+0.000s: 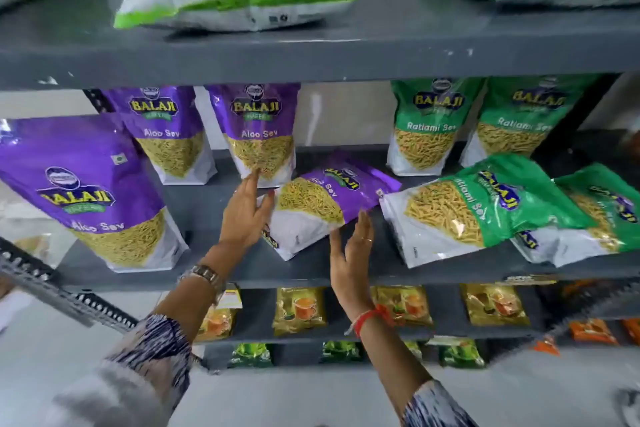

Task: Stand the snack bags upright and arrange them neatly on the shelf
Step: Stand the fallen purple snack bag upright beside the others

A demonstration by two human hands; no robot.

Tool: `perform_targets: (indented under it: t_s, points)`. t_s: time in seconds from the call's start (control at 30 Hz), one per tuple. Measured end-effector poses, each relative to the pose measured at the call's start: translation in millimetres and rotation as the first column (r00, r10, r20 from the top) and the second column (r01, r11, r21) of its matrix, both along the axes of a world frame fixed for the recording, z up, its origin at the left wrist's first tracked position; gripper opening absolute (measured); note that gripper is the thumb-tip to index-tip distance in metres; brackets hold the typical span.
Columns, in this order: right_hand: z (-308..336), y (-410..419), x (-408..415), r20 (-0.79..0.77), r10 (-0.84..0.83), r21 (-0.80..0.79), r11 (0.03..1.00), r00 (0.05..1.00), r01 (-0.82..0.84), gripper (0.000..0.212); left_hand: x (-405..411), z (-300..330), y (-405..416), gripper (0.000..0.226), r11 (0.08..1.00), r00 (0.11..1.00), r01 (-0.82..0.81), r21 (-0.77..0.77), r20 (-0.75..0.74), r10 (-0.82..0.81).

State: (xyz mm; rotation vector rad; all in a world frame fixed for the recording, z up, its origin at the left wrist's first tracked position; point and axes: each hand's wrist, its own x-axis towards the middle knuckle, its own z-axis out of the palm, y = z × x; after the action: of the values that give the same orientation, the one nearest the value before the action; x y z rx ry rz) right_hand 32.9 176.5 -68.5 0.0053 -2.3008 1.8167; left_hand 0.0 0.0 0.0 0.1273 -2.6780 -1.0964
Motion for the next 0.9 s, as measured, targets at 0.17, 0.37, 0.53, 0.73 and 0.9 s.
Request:
perform_targets:
  t_s: [0.17, 0.37, 0.53, 0.73, 0.9]
  points:
    - [-18, -25, -48, 0.422, -0.159, -0.395, 0.854, 0.892, 0.339, 0.017, -60, 7, -8, 0.047, 0.959, 0.895, -0.162, 0.231, 0.445, 0.044]
    - [-8, -26, -60, 0.528, -0.196, -0.487, 0.727, 0.826, 0.484, 0.025, -93, 6, -3, 0.036, 0.960, 0.854, -0.089, 0.264, 0.516, -0.062]
    - [-4, -23, -65, 0.566, -0.203, -0.492, 0.695, 0.799, 0.525, 0.029, -99, -7, -7, 0.043, 0.947, 0.838, -0.108, 0.302, 0.541, -0.077]
    - [-6, -5, -59, 0.561, -0.166, -0.517, 0.695, 0.811, 0.499, 0.014, -73, -23, -14, 0.016, 0.787, 0.817, -0.170, 0.593, 0.532, -0.224]
    - [13, 18, -19, 0.484, -0.124, -0.587, 0.688, 0.866, 0.427, 0.024, -24, -22, -1, 0.013, 0.657, 0.872, -0.177, 0.733, 0.427, -0.241]
